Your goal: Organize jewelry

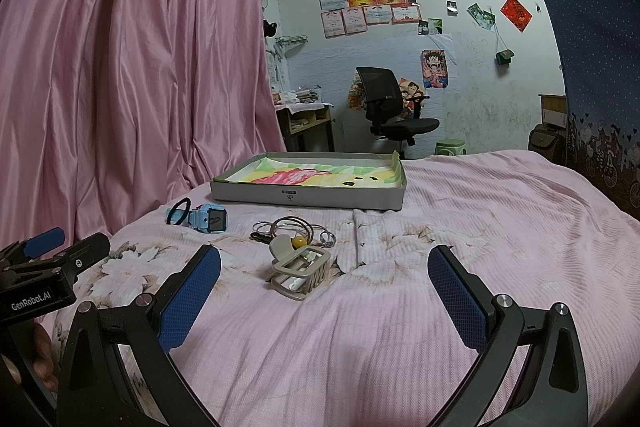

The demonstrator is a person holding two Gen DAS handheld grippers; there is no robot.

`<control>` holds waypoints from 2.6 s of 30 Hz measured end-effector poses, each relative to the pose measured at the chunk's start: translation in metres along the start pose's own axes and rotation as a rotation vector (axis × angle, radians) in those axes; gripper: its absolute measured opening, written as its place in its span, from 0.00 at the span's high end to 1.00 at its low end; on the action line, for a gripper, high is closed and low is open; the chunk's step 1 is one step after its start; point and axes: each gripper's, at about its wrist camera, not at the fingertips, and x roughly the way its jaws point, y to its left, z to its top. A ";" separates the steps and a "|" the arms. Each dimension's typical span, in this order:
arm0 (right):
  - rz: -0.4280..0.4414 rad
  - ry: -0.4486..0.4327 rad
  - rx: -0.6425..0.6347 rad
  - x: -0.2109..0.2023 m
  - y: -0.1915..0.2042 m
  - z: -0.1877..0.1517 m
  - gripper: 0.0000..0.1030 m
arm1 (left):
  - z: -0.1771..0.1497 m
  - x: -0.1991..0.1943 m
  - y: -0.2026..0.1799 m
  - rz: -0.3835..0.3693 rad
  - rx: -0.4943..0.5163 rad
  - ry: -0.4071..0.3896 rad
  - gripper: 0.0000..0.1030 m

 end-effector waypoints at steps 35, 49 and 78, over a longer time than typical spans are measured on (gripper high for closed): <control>0.111 0.203 -0.041 0.055 -0.010 0.025 0.01 | 0.045 0.072 0.026 -0.123 -0.065 0.222 0.00; 0.197 0.340 -0.040 0.105 0.007 0.016 0.06 | 0.047 0.150 0.037 -0.107 -0.002 0.347 0.01; 0.227 0.462 -0.008 0.167 0.043 0.002 0.55 | 0.044 0.203 0.054 -0.275 -0.183 0.385 0.34</control>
